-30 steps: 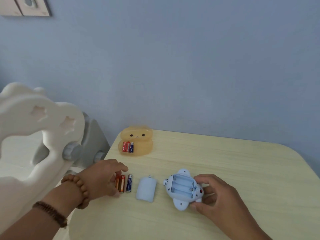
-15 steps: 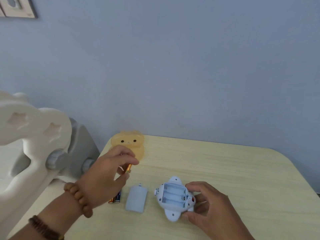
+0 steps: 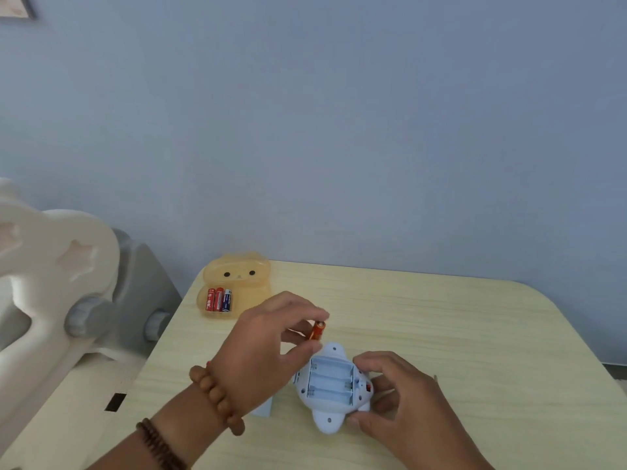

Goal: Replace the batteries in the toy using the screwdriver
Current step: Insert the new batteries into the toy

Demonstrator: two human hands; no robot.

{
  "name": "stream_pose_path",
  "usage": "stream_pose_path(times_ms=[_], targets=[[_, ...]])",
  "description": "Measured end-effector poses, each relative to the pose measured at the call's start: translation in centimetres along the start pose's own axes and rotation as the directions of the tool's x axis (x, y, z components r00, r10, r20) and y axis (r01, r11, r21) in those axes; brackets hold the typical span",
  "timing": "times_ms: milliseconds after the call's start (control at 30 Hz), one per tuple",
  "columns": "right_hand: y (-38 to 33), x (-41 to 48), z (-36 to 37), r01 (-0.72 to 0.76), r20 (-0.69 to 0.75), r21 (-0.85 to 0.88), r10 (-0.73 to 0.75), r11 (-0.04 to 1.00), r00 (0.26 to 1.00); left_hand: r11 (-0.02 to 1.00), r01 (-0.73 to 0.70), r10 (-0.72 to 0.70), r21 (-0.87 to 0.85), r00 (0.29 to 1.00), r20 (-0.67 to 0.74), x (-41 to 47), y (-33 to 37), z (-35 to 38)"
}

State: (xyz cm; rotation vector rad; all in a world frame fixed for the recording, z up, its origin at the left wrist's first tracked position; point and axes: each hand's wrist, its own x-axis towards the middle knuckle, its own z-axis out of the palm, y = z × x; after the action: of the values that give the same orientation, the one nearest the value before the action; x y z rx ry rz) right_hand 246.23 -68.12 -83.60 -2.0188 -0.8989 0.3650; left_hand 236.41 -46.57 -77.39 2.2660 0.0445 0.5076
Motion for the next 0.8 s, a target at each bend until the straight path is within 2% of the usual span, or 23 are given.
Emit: stream_pose_path(times_ms=[267, 433, 800], targets=[[0.3, -0.1, 0.2, 0.023, -0.007, -0.008, -0.023, 1.000, 1.000, 0.989, -0.089, 0.077, 0.119, 0.992, 0.103, 0.0, -0.4, 1.3], [0.6, -0.2, 0.4, 0.044, -0.021, -0.011, -0.045, 0.999, 0.999, 0.987, -0.087, 0.064, 0.138, 0.985, 0.161, -0.1, -1.3, 1.8], [0.6, -0.2, 0.3, 0.033, -0.009, -0.024, -0.033, 0.999, 0.999, 0.938, -0.233, 0.195, 0.256, 0.967, 0.166, 0.2, -1.4, 2.7]])
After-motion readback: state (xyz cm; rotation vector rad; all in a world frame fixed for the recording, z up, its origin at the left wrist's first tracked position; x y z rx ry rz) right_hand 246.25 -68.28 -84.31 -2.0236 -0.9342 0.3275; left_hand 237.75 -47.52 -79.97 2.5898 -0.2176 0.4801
